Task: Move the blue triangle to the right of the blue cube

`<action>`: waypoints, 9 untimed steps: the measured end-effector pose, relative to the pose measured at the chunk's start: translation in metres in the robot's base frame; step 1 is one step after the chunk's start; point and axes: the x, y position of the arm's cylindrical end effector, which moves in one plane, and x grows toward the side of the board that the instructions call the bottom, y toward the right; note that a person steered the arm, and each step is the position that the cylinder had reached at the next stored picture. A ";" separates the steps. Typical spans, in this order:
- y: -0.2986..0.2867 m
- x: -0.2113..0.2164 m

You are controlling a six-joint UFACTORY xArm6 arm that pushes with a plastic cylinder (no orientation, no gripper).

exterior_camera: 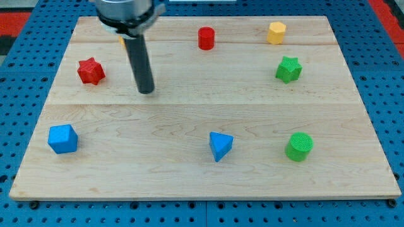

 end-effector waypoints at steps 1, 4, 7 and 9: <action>0.050 0.014; 0.136 0.117; 0.072 0.145; 0.064 0.189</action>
